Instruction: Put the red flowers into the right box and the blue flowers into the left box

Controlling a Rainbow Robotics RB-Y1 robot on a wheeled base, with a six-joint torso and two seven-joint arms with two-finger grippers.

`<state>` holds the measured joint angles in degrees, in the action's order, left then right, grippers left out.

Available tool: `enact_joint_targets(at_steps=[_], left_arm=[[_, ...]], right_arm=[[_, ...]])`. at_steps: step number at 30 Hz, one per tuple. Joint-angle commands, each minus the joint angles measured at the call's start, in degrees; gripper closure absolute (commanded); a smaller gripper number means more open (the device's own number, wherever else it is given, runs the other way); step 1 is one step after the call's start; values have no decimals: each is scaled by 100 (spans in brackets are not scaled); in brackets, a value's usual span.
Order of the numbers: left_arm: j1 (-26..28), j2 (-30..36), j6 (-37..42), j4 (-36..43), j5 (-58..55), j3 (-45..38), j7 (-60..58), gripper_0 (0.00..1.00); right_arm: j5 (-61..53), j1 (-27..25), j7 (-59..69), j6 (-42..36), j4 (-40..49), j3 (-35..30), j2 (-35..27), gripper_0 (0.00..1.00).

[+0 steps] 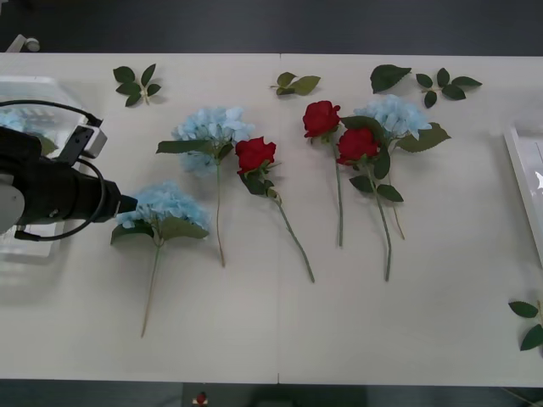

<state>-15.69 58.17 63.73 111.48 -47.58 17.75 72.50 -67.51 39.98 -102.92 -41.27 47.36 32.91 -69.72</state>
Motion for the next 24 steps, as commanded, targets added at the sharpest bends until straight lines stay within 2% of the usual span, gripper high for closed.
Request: enact_joint_targets(at_steps=[1, 3, 4, 6, 7, 19, 24], left_arm=[[373, -8, -80, 321, 302, -105, -605, 0], [488, -122, -80, 321, 487, -114, -605, 0], [540, -175, -80, 330, 566, -114, -614, 0], [611, -271, -80, 321, 619, -114, -605, 0], [646, -333, -80, 321, 654, -114, -605, 0], [690, -1361, 421, 321, 1489, -96, -588, 0], [646, -1414, 456, 312, 1770, 150, -597, 0]], right_arm=[[80, 300, 246, 13, -149, -39, 29, 100], [124, 335, 290, 13, -192, -39, 64, 99], [124, 353, 307, 13, -210, -48, 73, 78], [115, 362, 351, 13, -228, -39, 81, 18], [106, 362, 369, 13, -228, -48, 81, 0], [27, 371, 395, -13, -184, -39, 90, 0], [-61, 379, 448, -215, -17, -66, 90, 0]])
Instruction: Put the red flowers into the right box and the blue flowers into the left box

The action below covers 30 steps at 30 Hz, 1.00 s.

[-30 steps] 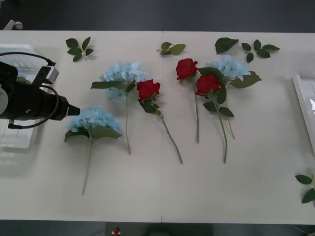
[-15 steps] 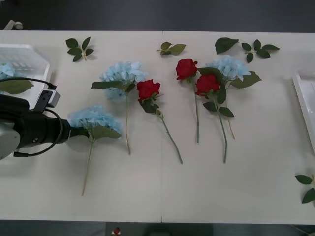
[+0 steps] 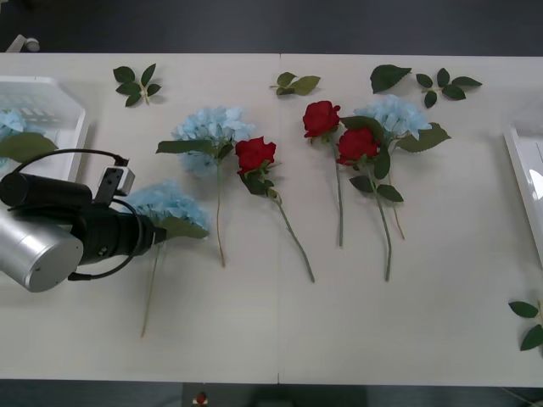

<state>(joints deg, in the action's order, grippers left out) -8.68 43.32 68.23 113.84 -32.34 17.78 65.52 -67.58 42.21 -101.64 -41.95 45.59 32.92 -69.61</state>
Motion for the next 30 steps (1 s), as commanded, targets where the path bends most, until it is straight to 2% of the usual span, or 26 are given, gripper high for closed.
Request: enact_joint_targets(at_steps=[1, 9, 14, 19, 24, 30], left_arm=[[-63, 62, 6, 77, 342, 208, 92, 0], [-204, -298, -38, -371, 615, 313, 110, 0], [-415, -509, -56, -758, 676, 384, 172, 0], [-652, -694, -56, -1065, 808, 428, 189, 0], [-863, -834, -56, -1399, 869, 445, 233, 0], [-872, -878, -99, -1531, 966, 445, 312, 0]], right_arm=[[-80, 156, 338, -226, 214, -84, 79, 0], [-150, 156, 2237, -1157, 1295, -128, 88, 0], [570, 156, 3871, -1702, 2253, -128, 325, 0], [1485, 165, 4891, -2203, 2850, -128, 896, 0], [1959, 288, 5374, -2493, 2938, -119, 1538, 0], [2223, 472, 5550, -2625, 2841, -128, 2109, 0]])
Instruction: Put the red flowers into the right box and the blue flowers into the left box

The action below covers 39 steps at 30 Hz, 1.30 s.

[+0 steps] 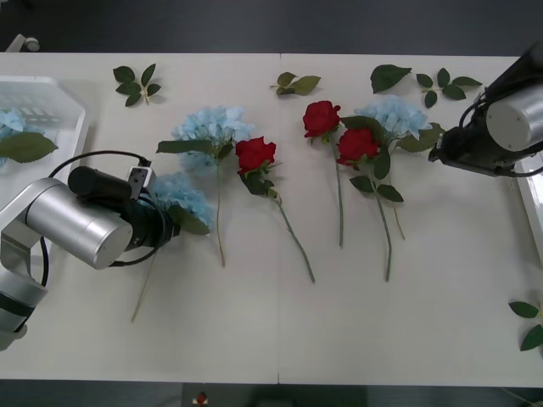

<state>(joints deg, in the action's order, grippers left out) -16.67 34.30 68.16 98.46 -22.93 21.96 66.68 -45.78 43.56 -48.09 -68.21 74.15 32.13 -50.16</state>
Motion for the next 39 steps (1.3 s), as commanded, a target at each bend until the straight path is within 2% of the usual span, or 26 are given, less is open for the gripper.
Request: enact_joint_targets(at_steps=[1, 6, 9, 12, 14, 15, 17, 18, 19, 20, 33, 39], left_arm=[[-73, 24, -110, -11, 26, 27, 214, 0], [-73, 24, -136, -98, 35, 63, 258, 0], [-47, 24, -154, -134, 35, 71, 284, 0], [-3, 24, -180, -134, 26, 71, 293, 4], [15, 24, -216, -142, 35, 71, 302, 13], [24, 24, -233, -151, 35, 71, 310, 23], [24, 24, -233, -151, 26, 63, 328, 57], [24, 24, -242, -151, 35, 63, 328, 68], [33, 24, -242, -151, 35, 63, 328, 90], [24, 24, -251, -151, 26, 63, 328, 100], [41, 129, -233, 42, 17, 10, 328, 100], [41, 437, 523, 824, -247, -351, 319, 100]], right_arm=[[70, 372, 169, -8, -59, -41, 253, 0], [237, 531, 151, 1, -243, 12, 551, 0], [325, 733, 186, 36, -498, 285, 683, 0], [333, 935, 186, 115, -788, 539, 789, 0], [325, 1014, 186, 176, -964, 645, 868, 0], [333, 1058, 178, 238, -1070, 680, 921, 0], [333, 1093, 142, 370, -1254, 680, 1035, 0], [333, 1102, 142, 405, -1289, 689, 1061, 0], [342, 1111, 142, 467, -1360, 689, 1105, 0], [377, 1137, 134, 510, -1430, 689, 1158, 0], [492, 1480, 107, 739, -2221, 953, 1659, 0], [527, 1559, 107, 897, -2467, 970, 1808, 0]])
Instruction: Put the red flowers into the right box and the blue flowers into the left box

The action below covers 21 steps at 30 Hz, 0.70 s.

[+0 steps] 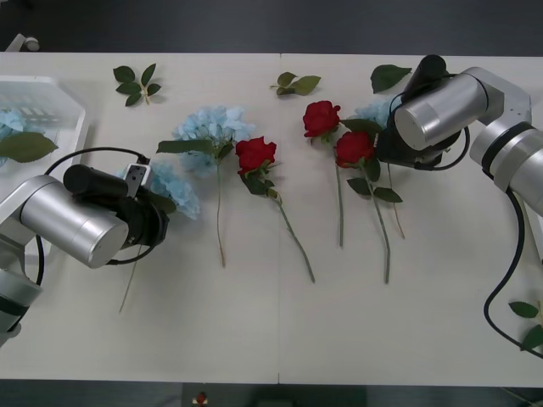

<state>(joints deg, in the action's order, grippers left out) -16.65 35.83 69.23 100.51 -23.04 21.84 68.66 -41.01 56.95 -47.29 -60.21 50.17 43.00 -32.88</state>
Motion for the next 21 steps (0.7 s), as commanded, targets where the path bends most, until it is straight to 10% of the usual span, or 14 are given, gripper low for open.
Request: enact_joint_targets(at_steps=[1, 7, 9, 13, 21], left_arm=[[40, 337, 592, 759, -394, -470, 130, 100], [40, 565, 1233, 1392, -1027, -1182, 200, 100], [48, 645, 1383, 1559, -1168, -1385, 218, 100], [48, 891, 1550, 1840, -1247, -1894, 270, 100], [40, 1726, 1154, 1436, -2038, -3081, 1079, 100]], right_arm=[[84, 228, 44, 132, -122, -98, 115, 0], [102, 264, 53, 176, -174, -46, 159, 0], [111, 264, 70, 176, -174, -46, 168, 22], [102, 264, 88, 176, -183, -46, 168, 100], [120, 264, 97, 185, -174, -46, 177, 100]])
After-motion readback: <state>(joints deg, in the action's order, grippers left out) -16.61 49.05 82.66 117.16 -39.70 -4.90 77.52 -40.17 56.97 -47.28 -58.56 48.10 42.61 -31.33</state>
